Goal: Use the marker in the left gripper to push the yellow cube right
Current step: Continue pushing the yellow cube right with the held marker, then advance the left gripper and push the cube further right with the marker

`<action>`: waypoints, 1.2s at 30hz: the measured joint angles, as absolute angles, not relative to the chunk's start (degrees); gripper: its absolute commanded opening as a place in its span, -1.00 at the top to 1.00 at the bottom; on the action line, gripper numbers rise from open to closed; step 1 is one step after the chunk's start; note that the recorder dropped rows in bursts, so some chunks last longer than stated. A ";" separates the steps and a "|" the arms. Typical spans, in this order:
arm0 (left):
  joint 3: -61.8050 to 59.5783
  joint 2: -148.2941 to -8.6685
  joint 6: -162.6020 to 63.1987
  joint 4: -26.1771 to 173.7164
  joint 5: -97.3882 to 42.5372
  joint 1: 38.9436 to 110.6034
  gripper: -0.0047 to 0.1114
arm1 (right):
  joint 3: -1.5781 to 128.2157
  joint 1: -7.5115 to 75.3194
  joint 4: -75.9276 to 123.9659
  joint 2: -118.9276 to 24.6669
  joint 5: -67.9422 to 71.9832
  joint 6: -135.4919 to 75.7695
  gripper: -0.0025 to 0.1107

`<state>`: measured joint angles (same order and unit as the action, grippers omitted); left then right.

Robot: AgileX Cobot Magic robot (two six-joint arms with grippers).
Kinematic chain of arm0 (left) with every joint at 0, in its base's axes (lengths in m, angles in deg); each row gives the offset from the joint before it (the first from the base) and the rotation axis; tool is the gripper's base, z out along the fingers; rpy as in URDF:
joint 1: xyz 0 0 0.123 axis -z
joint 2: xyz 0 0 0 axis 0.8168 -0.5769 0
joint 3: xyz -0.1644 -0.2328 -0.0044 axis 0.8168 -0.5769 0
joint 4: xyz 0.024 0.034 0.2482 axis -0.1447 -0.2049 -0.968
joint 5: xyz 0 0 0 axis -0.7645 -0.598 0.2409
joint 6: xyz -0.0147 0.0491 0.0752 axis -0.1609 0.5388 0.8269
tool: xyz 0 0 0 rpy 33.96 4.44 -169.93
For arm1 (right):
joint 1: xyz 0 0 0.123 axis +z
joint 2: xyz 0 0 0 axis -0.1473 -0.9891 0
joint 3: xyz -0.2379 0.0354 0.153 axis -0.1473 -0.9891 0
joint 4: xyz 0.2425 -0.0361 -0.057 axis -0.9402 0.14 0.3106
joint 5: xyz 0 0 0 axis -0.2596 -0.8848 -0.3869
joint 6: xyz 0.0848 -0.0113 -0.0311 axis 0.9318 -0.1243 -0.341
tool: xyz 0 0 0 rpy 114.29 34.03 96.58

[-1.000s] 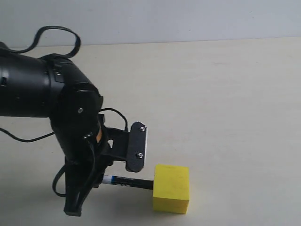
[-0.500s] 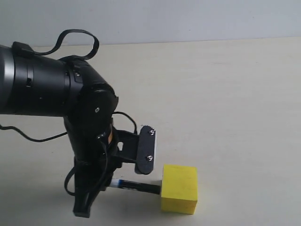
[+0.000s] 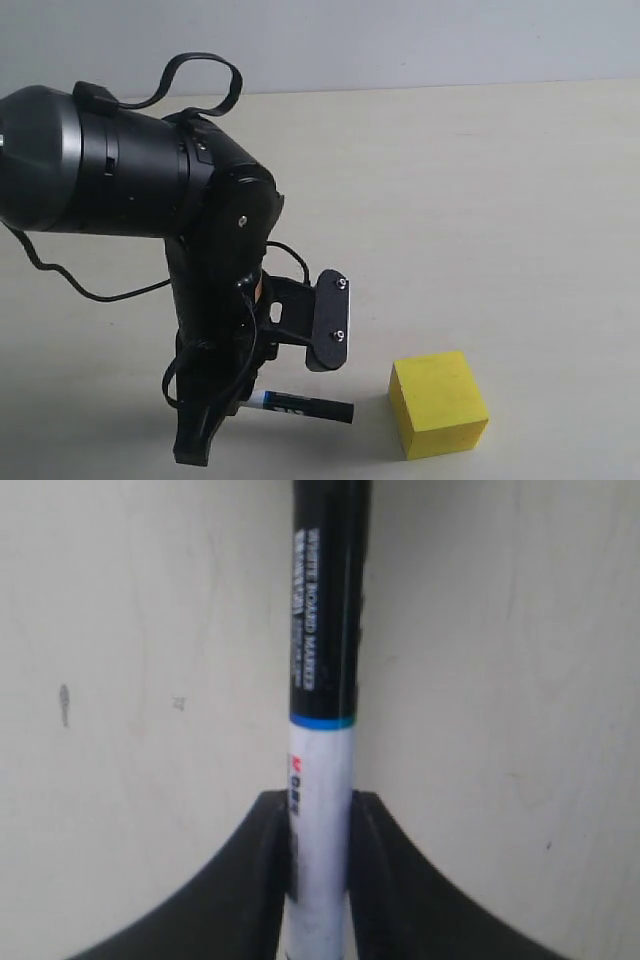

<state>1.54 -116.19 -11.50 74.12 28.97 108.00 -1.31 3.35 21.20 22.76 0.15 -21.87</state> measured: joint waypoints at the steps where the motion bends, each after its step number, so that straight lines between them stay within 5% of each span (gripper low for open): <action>1: 1.32 -116.19 -11.87 74.12 28.97 108.00 0.92 | -1.31 3.35 21.20 22.76 0.15 -21.87 0.96; 36: 0.82 -115.98 -26.96 67.63 15.45 115.54 0.92 | -1.31 3.35 21.20 22.76 0.15 -21.87 0.96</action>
